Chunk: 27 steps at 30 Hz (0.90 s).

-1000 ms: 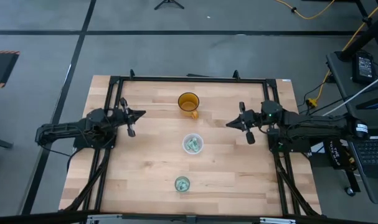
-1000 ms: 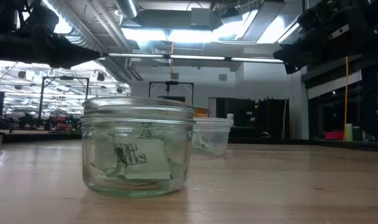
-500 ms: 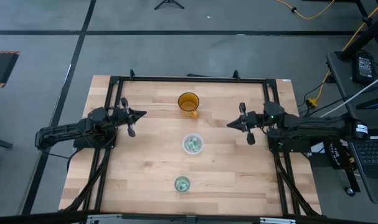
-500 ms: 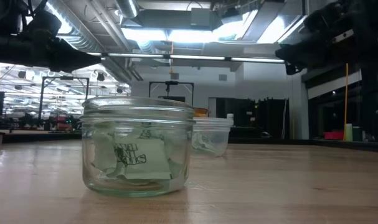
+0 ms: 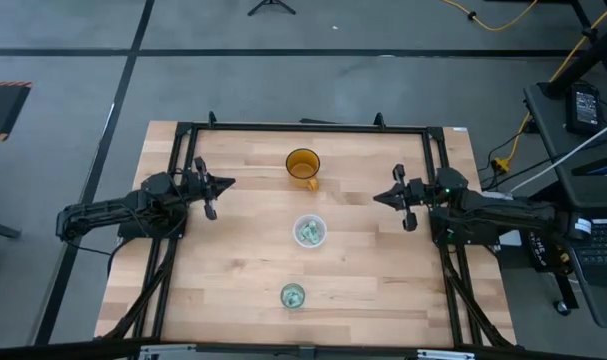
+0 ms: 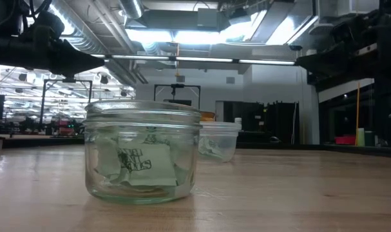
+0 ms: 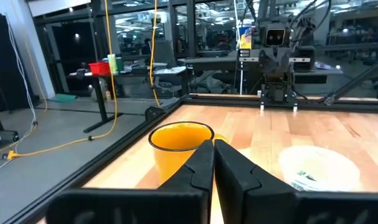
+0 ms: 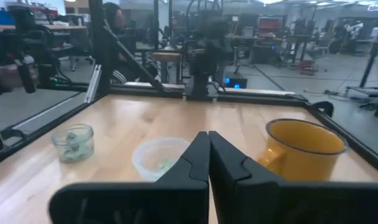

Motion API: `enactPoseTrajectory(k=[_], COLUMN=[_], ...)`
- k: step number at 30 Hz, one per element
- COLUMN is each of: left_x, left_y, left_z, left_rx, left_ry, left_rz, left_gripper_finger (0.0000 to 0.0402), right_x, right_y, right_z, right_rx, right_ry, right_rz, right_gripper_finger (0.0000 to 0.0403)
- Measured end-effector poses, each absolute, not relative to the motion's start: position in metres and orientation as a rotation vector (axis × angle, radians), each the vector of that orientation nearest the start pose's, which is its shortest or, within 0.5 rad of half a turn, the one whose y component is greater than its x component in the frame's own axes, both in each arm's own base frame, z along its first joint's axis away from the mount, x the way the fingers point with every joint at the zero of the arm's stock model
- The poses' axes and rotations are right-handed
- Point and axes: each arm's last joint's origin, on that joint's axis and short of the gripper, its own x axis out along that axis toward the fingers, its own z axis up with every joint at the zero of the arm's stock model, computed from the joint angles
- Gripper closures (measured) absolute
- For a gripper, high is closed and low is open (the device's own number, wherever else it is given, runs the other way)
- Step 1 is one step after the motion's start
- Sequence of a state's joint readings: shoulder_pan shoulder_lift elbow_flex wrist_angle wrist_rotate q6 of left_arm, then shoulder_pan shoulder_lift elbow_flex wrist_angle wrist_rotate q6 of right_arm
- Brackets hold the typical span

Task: Pick and place Stevia / Truvia into bins
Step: Return to Home Position

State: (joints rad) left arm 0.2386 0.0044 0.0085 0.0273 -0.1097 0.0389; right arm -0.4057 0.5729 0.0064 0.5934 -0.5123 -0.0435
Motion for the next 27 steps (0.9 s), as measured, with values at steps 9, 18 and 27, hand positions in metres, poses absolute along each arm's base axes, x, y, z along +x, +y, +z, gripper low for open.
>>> enactPoseTrajectory(k=[9, 18, 27], left_x=[0.0937, 0.0937, 0.0937], left_y=[0.026, 0.026, 0.026], left_z=[0.1687, 0.1688, 0.1688], left_rx=[0.041, 0.041, 0.041], left_ry=[-0.025, -0.026, -0.026], left_rz=[0.349, 0.348, 0.349], left_gripper_finger=[0.0395, 0.0395, 0.0396], right_x=[0.1163, 0.1164, 0.1165], right_y=[-0.0416, -0.0429, -0.0429], right_z=[0.1714, 0.1699, 0.1699], right_rx=[-0.075, -0.019, 0.062], right_ry=[-0.041, -0.024, -0.023], right_rz=[0.063, 0.019, 0.02], right_gripper_finger=[0.04, 0.0383, 0.039])
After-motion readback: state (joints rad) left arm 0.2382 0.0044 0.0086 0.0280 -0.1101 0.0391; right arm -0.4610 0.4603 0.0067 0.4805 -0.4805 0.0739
